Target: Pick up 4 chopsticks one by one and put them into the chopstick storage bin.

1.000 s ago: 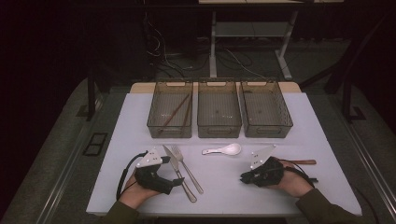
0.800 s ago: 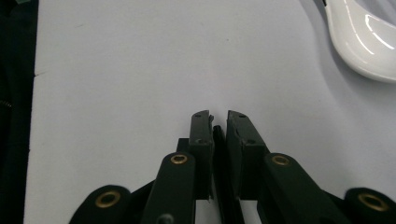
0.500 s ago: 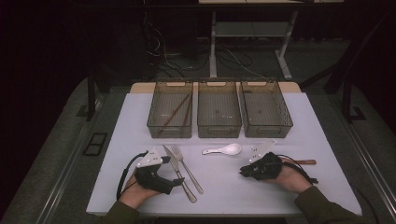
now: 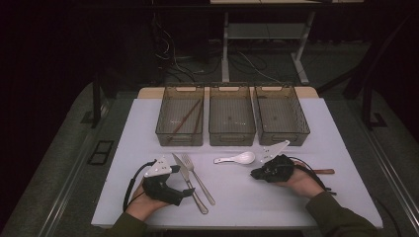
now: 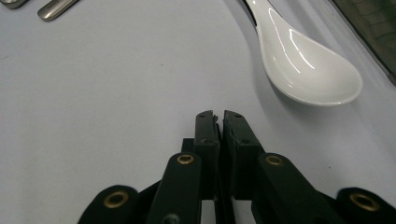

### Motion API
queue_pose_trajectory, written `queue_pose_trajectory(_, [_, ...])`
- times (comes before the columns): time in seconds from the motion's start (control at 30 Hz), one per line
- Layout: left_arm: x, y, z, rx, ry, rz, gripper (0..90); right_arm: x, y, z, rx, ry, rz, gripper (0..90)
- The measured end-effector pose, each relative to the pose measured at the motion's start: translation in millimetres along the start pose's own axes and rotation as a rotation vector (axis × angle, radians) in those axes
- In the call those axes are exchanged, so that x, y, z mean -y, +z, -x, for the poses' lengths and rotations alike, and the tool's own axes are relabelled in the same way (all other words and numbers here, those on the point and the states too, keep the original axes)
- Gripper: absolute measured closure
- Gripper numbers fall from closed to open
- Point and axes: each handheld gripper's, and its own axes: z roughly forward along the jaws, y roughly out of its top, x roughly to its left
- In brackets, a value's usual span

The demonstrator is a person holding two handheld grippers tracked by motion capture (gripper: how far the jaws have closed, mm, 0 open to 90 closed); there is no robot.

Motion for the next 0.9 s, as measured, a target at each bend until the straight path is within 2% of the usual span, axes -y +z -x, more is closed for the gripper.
queue_pose_trajectory(0.13, [-0.1,-0.1,0.3,0.0,0.0,0.001,4.1,0.6,-1.3,-0.4,-0.001,0.007,0.003,77.9])
queue_pose_trajectory(0.27, [0.0,-0.2,0.2,0.0,0.001,0.0,4.1,1.2,-9.1,-0.4,0.001,0.019,0.029,73.7])
queue_pose_trajectory(0.3, [0.0,-0.2,0.1,0.0,0.001,0.0,4.1,1.3,-11.6,-1.3,-0.003,0.036,0.04,73.0])
queue_pose_trajectory(0.6, [-0.1,-0.8,0.5,0.001,0.002,0.004,4.0,10.1,-31.3,-5.0,0.0,0.071,0.059,70.9])
queue_pose_trajectory(0.9, [0.0,-1.0,1.1,0.004,0.0,0.005,4.0,31.3,-55.1,-8.5,0.028,0.103,0.065,69.6])
